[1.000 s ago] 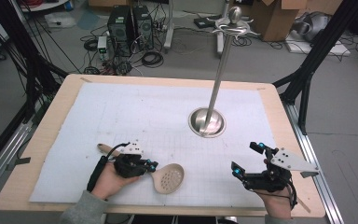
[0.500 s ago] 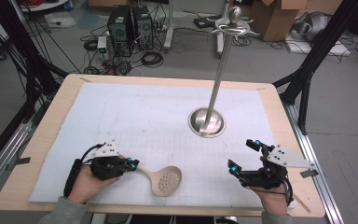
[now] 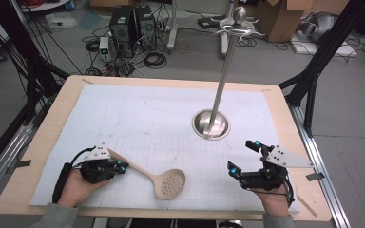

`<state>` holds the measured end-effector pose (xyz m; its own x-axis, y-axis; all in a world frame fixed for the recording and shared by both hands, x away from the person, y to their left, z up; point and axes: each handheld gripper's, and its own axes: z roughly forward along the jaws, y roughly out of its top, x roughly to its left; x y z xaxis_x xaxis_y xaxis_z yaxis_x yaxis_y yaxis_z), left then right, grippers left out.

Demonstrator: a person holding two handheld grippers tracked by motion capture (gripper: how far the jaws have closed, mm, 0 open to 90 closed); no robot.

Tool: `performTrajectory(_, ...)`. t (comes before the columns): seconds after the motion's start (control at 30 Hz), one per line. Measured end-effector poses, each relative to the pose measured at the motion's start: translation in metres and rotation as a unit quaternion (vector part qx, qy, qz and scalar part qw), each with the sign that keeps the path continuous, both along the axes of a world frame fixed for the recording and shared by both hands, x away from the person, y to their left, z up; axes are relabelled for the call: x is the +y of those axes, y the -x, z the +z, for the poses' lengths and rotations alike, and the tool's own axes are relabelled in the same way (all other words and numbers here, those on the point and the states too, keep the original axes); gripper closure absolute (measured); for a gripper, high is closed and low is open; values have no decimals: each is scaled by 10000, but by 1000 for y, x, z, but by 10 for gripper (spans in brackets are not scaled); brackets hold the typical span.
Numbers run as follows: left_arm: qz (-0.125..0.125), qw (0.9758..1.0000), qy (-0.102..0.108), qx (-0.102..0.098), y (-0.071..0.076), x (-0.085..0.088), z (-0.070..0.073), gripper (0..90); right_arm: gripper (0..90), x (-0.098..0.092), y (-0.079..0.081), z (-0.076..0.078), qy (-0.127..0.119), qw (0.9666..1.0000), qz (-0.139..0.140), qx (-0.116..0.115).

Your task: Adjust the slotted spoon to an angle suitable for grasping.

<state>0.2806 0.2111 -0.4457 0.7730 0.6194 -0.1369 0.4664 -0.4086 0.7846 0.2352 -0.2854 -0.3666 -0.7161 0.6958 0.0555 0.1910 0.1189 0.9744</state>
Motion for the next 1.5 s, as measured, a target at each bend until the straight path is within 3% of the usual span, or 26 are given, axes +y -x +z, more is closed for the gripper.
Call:
performTrajectory(0.07,36,9999,118,20,-1,1,-1,898,31,-2,1,1,3,10000,-2,-23)
performTrajectory(0.3,100,9998,196,32,-8,-2,-3,898,31,-6,5,2,-56,10000,-59,-31)
performTrajectory(0.57,288,9994,201,20,-21,-15,-3,898,31,-7,7,2,-29,10000,-92,-13)
performTrajectory(0.93,332,9993,189,31,-31,-24,-3,896,31,-7,8,0,17,9999,-110,18)
performTrajectory(1.4,366,9992,43,-136,-43,-43,-3,896,31,-3,5,-2,76,10000,-57,20)
performTrajectory(1.5,272,9992,-87,-266,-46,-48,-2,896,31,-3,5,-2,60,10000,-60,38)
